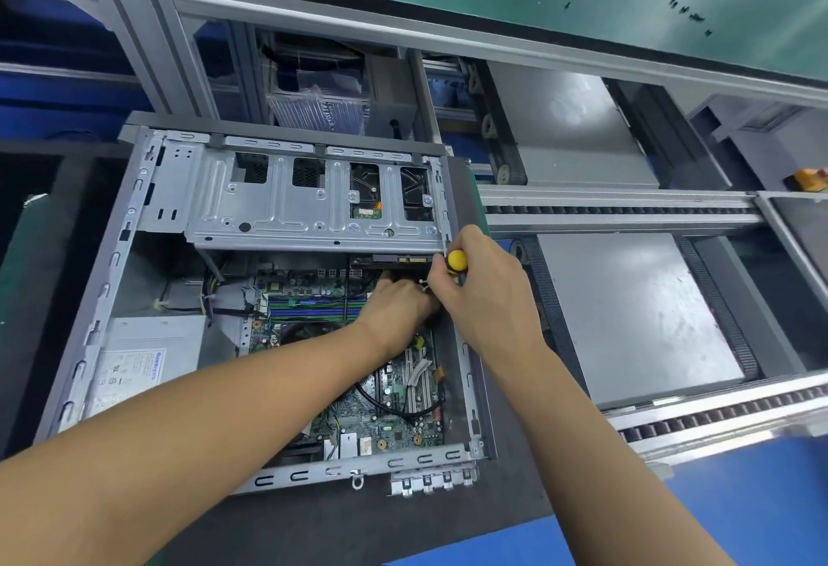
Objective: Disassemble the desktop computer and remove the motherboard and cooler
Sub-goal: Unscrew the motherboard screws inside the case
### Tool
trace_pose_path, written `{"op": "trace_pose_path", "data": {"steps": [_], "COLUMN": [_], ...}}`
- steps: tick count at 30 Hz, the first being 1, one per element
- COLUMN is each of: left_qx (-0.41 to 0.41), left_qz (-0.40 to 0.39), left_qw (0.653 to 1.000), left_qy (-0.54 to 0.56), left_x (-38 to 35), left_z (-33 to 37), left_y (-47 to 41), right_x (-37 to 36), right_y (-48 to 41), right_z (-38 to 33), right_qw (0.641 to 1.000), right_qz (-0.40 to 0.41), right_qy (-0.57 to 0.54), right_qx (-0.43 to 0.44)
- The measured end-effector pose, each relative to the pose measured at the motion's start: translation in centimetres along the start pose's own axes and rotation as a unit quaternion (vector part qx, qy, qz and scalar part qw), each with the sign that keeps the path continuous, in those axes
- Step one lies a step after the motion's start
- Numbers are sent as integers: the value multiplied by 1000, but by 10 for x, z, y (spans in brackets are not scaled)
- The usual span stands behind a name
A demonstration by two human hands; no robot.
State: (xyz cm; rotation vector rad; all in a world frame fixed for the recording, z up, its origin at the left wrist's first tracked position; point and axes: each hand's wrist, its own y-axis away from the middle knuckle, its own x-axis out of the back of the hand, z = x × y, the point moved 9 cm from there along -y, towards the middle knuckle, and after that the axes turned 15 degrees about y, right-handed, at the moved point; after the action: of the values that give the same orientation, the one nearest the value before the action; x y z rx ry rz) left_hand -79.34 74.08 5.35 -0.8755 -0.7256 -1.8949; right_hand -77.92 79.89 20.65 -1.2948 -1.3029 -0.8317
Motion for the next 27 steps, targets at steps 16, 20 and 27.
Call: {"op": "trace_pose_path", "data": {"steps": [16, 20, 27], "left_qx": [13, 26, 39], "left_qz": [-61, -64, -68], "left_qw": [998, 997, 996], "left_qy": [22, 25, 40], "left_x": [-2, -1, 2], "left_z": [5, 4, 4], "left_y": [-2, -1, 0], "right_x": [1, 2, 2], "right_y": [-3, -2, -1], "right_z": [-6, -5, -5], "right_qw": [1000, 1000, 1000], "right_qz": [-1, 0, -8], "right_qy": [9, 8, 6], "right_qx": [15, 14, 16]}}
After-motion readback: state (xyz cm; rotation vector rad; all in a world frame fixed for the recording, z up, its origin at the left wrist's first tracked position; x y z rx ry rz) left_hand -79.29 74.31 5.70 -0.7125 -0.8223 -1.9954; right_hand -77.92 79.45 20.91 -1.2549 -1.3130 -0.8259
